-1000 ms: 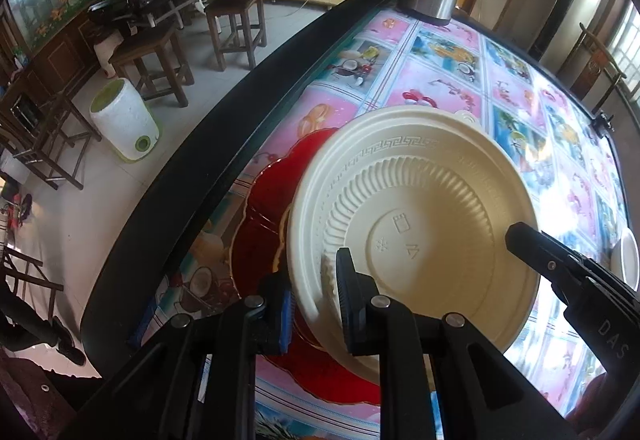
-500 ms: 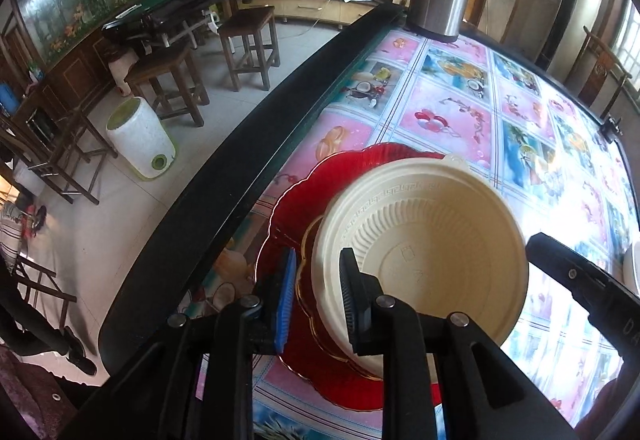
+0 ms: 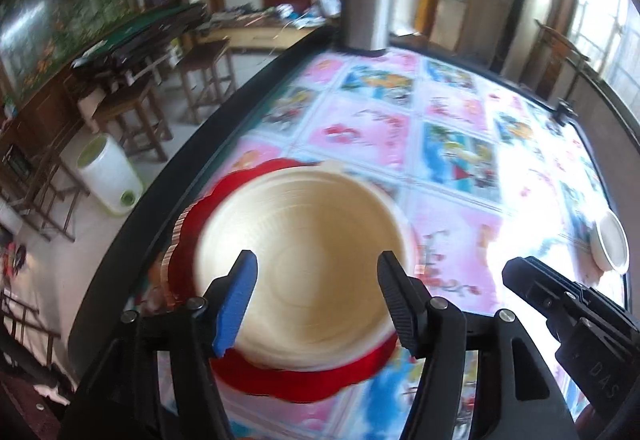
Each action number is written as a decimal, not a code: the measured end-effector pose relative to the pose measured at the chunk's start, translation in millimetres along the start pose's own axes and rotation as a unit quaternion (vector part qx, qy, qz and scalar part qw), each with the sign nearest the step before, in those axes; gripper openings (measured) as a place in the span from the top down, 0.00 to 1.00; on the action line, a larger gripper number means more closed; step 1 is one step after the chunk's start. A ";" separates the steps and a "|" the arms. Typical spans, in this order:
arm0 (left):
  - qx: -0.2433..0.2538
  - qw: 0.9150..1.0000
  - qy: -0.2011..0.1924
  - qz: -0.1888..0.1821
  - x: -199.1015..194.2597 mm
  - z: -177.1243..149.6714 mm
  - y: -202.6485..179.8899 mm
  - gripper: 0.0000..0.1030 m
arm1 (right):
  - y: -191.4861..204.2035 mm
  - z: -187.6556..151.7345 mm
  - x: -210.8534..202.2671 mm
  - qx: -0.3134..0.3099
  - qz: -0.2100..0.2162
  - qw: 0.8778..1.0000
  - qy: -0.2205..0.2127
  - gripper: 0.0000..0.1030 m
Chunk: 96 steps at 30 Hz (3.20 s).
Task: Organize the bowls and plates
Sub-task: 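Lower the beige bowl onto the stack and open both tools, then move both tools to the small white bowl on the tablecloth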
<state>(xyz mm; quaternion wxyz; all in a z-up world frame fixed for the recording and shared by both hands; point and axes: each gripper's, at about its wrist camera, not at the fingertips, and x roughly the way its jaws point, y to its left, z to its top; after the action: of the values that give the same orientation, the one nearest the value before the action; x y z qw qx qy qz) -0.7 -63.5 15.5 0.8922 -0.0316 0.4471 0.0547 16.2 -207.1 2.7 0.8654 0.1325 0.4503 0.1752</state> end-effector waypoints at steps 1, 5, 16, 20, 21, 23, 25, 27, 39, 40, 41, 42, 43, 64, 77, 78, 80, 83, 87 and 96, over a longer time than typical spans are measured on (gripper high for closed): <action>0.006 1.000 -0.002 -0.004 -0.2 -1.6 -7.0 0.36 | -7.9 -2.2 -5.4 0.006 -0.005 1.000 -0.004 0.81; 0.028 0.999 -0.006 -0.037 2.5 -8.7 -39.4 0.35 | -38.8 -9.5 -20.3 0.030 -0.020 0.999 -0.006 0.71; 0.088 0.992 0.001 -0.094 6.7 -29.6 -121.3 0.34 | -119.2 -36.8 -50.9 0.107 -0.055 0.993 -0.017 0.63; 0.107 0.990 0.005 -0.095 6.3 -38.6 -138.9 0.34 | -132.4 -42.3 -54.9 0.118 -0.059 0.991 -0.016 0.63; 0.111 0.989 0.006 -0.094 6.6 -40.5 -142.1 0.34 | -134.0 -43.0 -55.3 0.119 -0.057 0.991 -0.016 0.63; 0.115 0.989 0.007 -0.093 8.1 -42.5 -145.9 0.34 | -139.0 -45.1 -56.1 0.124 -0.057 0.990 -0.017 0.63; 0.116 0.989 0.008 -0.091 9.2 -43.7 -148.2 0.34 | -142.3 -47.0 -54.5 0.127 -0.058 0.990 -0.015 0.63; 0.117 0.989 0.006 -0.090 9.6 -44.6 -149.5 0.34 | -146.3 -49.1 -54.6 0.131 -0.060 0.989 -0.016 0.63; 0.109 0.990 0.009 -0.086 15.0 -42.9 -150.7 0.34 | -159.1 -54.0 -48.7 0.149 -0.049 0.988 -0.009 0.63; 0.109 0.990 0.011 -0.084 15.7 -43.1 -150.3 0.34 | -159.7 -54.1 -47.8 0.150 -0.047 0.988 -0.008 0.63; 0.110 0.990 0.012 -0.083 16.2 -43.4 -150.4 0.34 | -160.2 -53.7 -47.0 0.152 -0.048 0.987 -0.007 0.63; 0.112 0.990 0.012 -0.081 16.4 -43.3 -150.7 0.34 | -160.4 -53.5 -46.8 0.152 -0.048 0.987 -0.007 0.63; 0.114 0.990 0.010 -0.078 16.2 -43.0 -151.1 0.34 | -159.9 -53.4 -47.2 0.149 -0.046 0.988 -0.007 0.63; 0.164 0.981 0.008 -0.100 19.0 -43.4 -232.6 0.34 | -241.1 -67.3 -96.2 0.211 -0.087 0.973 -0.031 0.63; 0.193 0.975 0.008 -0.111 30.8 -33.7 -288.5 0.34 | -291.9 -66.8 -115.2 0.243 -0.105 0.964 -0.042 0.63; 0.195 0.975 0.006 -0.110 31.2 -32.9 -291.6 0.34 | -293.7 -65.7 -116.5 0.243 -0.104 0.964 -0.045 0.63; 0.198 0.974 0.005 -0.110 32.6 -30.7 -297.4 0.34 | -298.0 -62.8 -120.0 0.243 -0.106 0.963 -0.048 0.63; 0.200 0.973 0.008 -0.110 35.9 -25.5 -306.8 0.34 | -304.9 -58.3 -125.3 0.243 -0.110 0.962 -0.053 0.63; 0.200 0.973 0.005 -0.111 37.4 -17.7 -317.8 0.34 | -314.7 -51.9 -132.3 0.249 -0.115 0.960 -0.060 0.63; 0.196 0.973 0.009 -0.121 43.4 2.0 -339.6 0.34 | -331.1 -32.9 -144.5 0.249 -0.135 0.956 -0.074 0.53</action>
<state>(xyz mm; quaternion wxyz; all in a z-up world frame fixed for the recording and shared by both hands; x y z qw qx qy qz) 69.4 -397.2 -15.6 0.8769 0.0896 0.4500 -0.1433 -27.1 -565.0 -38.0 0.8512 0.2948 0.4282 -0.0713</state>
